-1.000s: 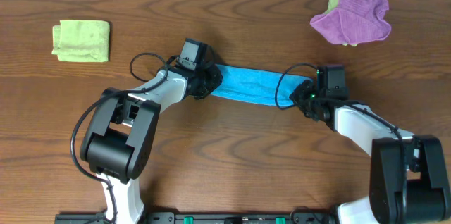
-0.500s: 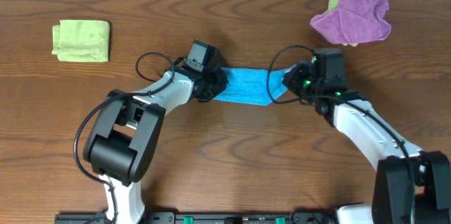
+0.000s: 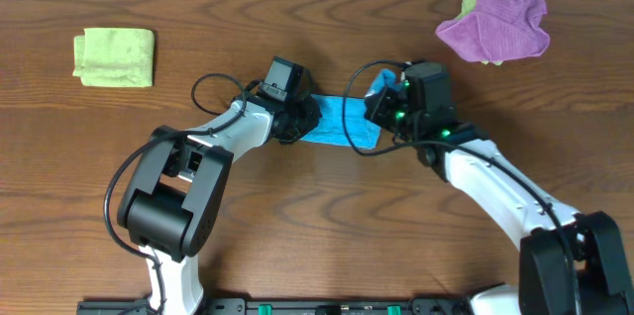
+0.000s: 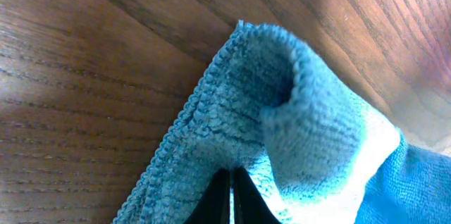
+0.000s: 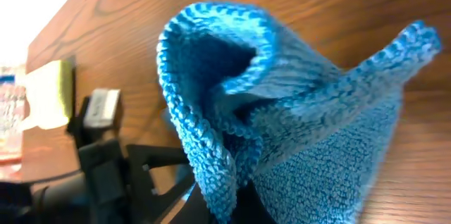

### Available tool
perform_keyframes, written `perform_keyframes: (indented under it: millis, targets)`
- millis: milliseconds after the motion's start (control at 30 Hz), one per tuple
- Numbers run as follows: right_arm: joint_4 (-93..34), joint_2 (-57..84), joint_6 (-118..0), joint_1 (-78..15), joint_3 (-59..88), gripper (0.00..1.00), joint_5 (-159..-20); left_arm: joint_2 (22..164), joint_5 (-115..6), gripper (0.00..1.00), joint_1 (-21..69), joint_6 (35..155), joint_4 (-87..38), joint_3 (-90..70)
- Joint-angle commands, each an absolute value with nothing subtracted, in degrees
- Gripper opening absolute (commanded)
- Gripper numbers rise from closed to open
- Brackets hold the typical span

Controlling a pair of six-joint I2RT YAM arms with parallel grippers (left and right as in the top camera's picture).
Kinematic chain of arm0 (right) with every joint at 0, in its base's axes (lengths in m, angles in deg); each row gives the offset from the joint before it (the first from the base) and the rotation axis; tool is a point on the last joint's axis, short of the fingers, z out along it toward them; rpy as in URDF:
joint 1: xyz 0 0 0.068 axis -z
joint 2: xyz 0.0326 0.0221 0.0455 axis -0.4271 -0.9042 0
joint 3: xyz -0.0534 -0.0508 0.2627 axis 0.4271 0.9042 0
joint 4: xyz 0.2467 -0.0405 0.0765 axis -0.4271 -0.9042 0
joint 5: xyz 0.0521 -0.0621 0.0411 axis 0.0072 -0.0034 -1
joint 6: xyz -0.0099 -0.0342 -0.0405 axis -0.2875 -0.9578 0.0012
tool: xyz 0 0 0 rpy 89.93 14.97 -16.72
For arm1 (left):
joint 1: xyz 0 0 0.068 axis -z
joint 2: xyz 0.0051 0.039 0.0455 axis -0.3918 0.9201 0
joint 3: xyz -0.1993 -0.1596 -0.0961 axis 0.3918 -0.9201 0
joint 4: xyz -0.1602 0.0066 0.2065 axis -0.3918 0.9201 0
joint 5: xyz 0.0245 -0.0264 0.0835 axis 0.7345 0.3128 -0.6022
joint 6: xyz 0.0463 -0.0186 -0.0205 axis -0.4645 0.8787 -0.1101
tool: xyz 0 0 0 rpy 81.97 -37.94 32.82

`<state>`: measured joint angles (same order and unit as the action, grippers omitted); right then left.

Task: Fold the cloth

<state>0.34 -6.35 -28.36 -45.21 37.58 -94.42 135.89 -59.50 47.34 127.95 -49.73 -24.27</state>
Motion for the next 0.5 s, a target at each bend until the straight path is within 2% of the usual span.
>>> perform_keyframes:
  millis: [0,467]
  targets:
    - [0.7,-7.3,-28.8,-47.7,35.7,0.01,-93.4,137.1,-58.3,0.06,48.2,126.9,-48.1,-25.2]
    - [-5.8,-16.1,-32.5,-51.5,24.8,0.01,-93.5,131.0,-59.6,0.06,47.5,120.8,-45.8,-25.2]
